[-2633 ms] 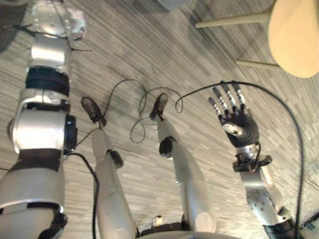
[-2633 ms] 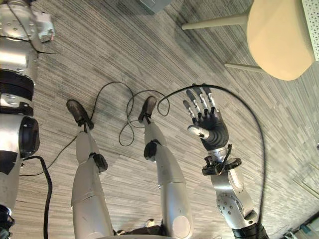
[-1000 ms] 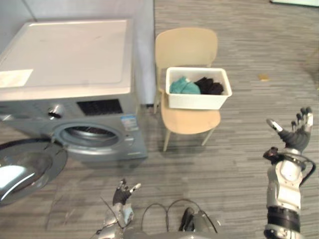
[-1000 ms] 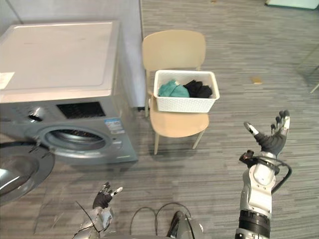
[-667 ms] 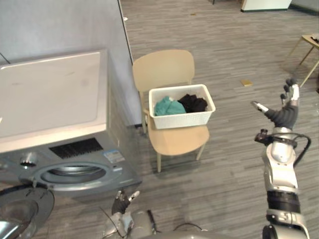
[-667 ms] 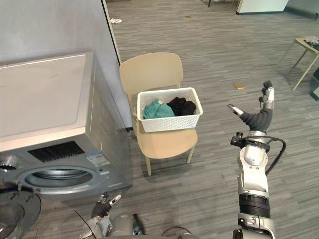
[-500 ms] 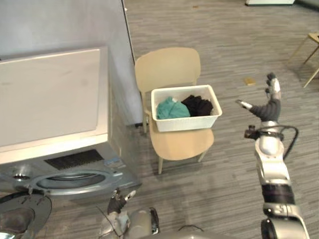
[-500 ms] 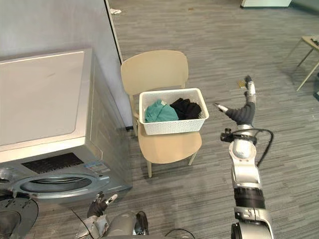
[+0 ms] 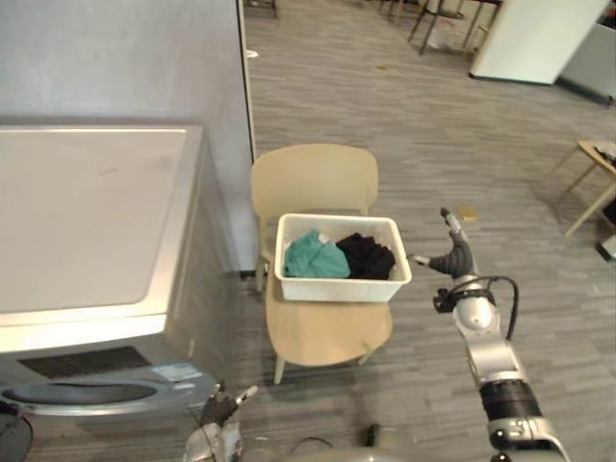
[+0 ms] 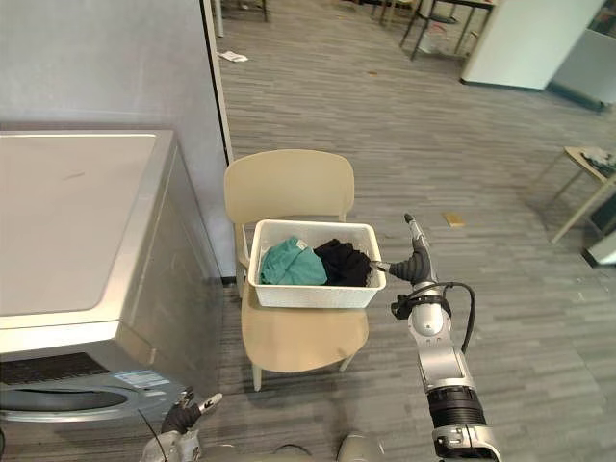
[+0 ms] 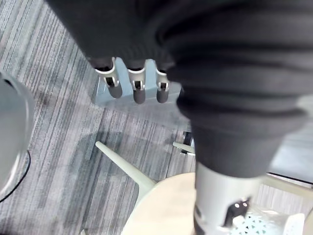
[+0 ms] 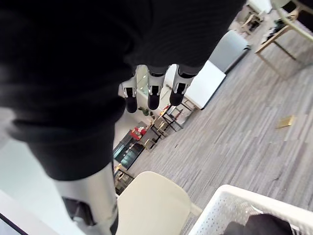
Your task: Pick up the laundry basket with both hands and put the clothes into the washing machine.
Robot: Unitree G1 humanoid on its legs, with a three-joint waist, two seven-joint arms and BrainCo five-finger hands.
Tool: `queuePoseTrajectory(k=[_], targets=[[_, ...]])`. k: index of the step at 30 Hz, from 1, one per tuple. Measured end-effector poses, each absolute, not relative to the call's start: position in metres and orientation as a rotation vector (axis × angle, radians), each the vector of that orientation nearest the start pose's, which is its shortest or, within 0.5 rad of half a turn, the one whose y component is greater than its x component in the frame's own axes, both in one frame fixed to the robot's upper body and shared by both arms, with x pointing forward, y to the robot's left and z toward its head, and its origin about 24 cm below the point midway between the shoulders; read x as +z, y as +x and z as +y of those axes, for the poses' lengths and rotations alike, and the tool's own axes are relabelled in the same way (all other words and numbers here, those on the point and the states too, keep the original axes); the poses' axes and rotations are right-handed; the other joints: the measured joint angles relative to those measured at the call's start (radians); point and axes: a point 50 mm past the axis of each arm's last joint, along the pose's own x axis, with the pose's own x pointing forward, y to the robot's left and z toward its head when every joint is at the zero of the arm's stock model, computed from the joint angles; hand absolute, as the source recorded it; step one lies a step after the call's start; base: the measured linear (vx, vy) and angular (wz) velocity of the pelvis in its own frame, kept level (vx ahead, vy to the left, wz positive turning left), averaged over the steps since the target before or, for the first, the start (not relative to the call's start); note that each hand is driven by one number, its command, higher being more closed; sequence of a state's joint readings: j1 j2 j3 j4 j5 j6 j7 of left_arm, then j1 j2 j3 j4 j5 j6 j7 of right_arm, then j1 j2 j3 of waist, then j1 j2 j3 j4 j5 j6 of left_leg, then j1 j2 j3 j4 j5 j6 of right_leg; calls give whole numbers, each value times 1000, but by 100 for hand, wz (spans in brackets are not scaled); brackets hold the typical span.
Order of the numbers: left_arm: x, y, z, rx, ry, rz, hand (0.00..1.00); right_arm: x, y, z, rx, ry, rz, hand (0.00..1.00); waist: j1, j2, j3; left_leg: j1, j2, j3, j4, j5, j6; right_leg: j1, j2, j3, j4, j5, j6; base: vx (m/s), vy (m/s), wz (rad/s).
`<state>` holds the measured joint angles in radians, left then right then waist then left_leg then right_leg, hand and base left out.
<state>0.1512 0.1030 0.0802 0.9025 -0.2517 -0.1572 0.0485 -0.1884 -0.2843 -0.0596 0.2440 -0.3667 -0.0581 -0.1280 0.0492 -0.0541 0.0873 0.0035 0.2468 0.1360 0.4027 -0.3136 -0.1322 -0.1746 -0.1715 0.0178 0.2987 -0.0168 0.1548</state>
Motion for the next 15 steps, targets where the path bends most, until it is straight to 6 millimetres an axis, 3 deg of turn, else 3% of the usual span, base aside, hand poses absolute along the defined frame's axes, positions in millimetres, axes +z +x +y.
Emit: queuePoseTrajectory(k=[2,5,8,9,11,12,13,15], targets=[[-145,109,197,316,-154,867,0,55,289,-231,-165,-704,-5,0,22,35,-4,-23,37,-59,-56,32,-31,1,39,-50,-33,-26,0,104,-333,41],[-146,113,188,297,-166,865,0,51,289,-242,-163,-752,45,0,21,48,-5,-31,51,-118,-129,101,-66,0,51,-121,-13,-50,-22,51,-243,72],[-144,114,197,315,-144,855,0,55,300,-234,-129,-760,30,0,23,19,5,-71,67,-208,-179,168,-78,2,53,-215,18,-85,-47,5,-207,92],[-143,116,201,321,-137,847,0,58,307,-231,-121,-761,18,0,25,3,11,-101,68,-237,-199,207,-73,1,50,-256,13,-89,-55,-30,-143,119],[-141,121,204,322,-130,833,0,62,314,-233,-125,-769,18,0,25,-14,20,-156,65,-225,-213,267,-30,-4,33,-330,10,-97,-68,-47,-103,121],[-139,125,205,327,-126,823,0,63,314,-234,-127,-773,16,0,29,-22,26,-185,60,-183,-227,310,0,-3,20,-368,3,-103,-77,-83,-48,131],[-136,129,210,338,-113,802,0,64,315,-235,-130,-775,14,0,31,-29,34,-200,56,-75,-272,366,41,6,-5,-425,-19,-109,-87,-78,-22,126],[-137,128,209,333,-113,808,0,67,320,-235,-132,-788,13,0,46,-22,61,-210,56,9,-261,373,50,13,-5,-455,-18,-103,-79,-67,-7,74]])
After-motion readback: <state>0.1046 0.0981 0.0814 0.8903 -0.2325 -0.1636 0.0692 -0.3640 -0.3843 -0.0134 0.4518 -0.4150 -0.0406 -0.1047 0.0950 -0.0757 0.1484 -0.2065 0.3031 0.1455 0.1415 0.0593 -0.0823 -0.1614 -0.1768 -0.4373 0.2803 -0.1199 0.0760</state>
